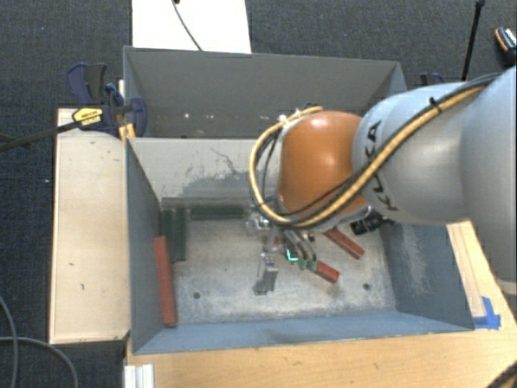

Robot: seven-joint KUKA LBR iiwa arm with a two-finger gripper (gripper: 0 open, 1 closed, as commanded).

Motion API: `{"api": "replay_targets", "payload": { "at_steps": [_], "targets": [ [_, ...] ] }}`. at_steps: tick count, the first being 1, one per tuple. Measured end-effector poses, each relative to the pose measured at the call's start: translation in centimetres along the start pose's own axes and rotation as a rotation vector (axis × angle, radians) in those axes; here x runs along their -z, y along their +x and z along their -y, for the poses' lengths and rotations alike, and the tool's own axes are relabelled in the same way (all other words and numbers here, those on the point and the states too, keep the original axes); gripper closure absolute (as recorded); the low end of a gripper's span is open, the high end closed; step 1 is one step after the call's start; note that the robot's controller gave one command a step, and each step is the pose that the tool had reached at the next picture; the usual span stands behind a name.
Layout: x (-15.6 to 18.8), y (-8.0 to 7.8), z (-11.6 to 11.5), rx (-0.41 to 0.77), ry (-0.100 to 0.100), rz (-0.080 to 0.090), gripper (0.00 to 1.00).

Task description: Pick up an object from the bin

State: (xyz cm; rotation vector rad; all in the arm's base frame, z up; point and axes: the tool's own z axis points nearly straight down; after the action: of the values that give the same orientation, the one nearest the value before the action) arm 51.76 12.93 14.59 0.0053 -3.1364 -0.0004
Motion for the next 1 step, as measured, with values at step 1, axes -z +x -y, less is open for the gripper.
{"api": "replay_targets", "payload": {
  "at_steps": [1],
  "targets": [
    [-7.91, -1.40, 5.44, 0.080, 0.002, 0.002, 0.00]
  ]
}}
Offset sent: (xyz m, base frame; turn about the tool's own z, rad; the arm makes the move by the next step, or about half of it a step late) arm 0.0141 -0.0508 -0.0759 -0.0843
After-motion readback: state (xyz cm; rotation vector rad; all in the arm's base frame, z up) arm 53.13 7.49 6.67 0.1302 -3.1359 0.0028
